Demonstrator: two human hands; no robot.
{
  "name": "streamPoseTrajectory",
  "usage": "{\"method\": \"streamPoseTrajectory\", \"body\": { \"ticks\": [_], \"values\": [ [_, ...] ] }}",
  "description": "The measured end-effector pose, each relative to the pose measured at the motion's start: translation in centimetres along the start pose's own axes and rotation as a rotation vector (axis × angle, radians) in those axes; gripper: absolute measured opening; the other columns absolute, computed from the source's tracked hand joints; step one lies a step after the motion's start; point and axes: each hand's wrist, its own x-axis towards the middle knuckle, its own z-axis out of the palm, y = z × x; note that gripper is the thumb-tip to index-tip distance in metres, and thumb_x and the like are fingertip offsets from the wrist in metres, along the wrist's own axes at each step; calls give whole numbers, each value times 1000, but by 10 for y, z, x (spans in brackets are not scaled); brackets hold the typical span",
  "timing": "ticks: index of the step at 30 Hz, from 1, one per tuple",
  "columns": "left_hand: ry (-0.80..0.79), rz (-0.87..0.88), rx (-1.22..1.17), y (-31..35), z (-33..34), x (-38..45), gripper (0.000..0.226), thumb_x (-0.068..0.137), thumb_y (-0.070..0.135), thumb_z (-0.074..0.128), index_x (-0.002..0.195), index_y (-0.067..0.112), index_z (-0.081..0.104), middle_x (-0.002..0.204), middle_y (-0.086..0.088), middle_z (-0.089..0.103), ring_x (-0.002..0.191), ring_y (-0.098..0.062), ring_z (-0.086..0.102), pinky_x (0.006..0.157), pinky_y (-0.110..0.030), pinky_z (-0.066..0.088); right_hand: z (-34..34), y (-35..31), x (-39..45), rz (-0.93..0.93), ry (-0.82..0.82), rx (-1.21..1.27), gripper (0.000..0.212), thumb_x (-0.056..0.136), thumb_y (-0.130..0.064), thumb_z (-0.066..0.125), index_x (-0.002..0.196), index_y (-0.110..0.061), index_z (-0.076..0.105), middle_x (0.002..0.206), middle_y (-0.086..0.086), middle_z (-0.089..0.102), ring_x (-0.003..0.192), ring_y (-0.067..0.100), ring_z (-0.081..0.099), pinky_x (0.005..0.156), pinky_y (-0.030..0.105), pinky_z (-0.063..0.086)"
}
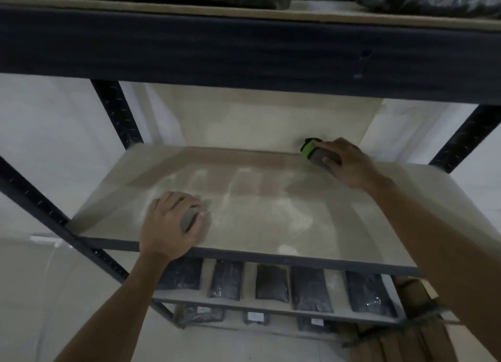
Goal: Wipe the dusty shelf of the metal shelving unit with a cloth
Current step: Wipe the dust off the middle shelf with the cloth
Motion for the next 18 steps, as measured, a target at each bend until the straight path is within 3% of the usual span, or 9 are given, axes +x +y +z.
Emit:
{"method": "streamPoseTrajectory", "body": {
  "ticks": [3,5,7,9,11,13,16,18],
  "values": [
    [14,-5,-16,1,-1,-1,31,91,42,56,99,17,72,103,1,69,98,-24,59,82,-40,46,17,2,5,11,-30,-33,43,103,-28,53,145,-34,50,127,8,56,118,33,53,96,41,46],
    [25,-12,-21,1,-1,0,31,90,42,57,99,16,72,102,0,68,97,-24,59,80,-39,45,28,-1,1,-39,-45,18,41,103,-28,54,143,-32,53,127,8,58,117,32,55,95,32,41],
    [25,-13,-30,1,0,-1,32,91,41,57,98,14,72,101,-2,68,96,-25,59,80,-41,46,26,-8,-5,-181,-114,113,40,101,-25,59,141,-26,58,129,6,62,117,24,57,95,25,39],
    [20,-5,-43,0,0,0,32,91,40,57,98,13,72,101,-2,69,95,-26,60,80,-42,47,16,-11,-1,-296,-157,175,40,99,-22,63,138,-29,61,127,-3,63,113,14,58,97,27,44],
    [12,-12,-52,0,0,0,31,90,40,57,99,14,71,101,-2,68,95,-25,59,81,-42,47,12,-12,17,-294,-50,102,41,99,-21,61,137,-34,60,122,-8,61,107,13,56,90,30,46],
    [6,-28,-53,2,-1,0,29,90,40,58,99,15,70,101,-1,67,95,-24,59,83,-42,48,17,-16,33,-234,60,-47,40,100,-22,58,138,-35,60,127,-3,61,110,23,55,90,36,47],
    [-2,-40,-36,3,-1,0,27,90,40,58,97,17,70,100,1,66,96,-24,58,84,-41,47,36,-22,39,-197,7,-130,39,101,-24,55,136,-39,59,135,-3,60,117,26,53,96,39,45],
    [-1,-47,-33,3,-2,0,27,90,40,58,97,17,70,101,1,66,96,-25,58,85,-40,47,34,-20,36,-207,-75,-2,37,99,-28,59,133,-44,61,132,-7,61,117,19,55,97,35,46]
  ]
}}
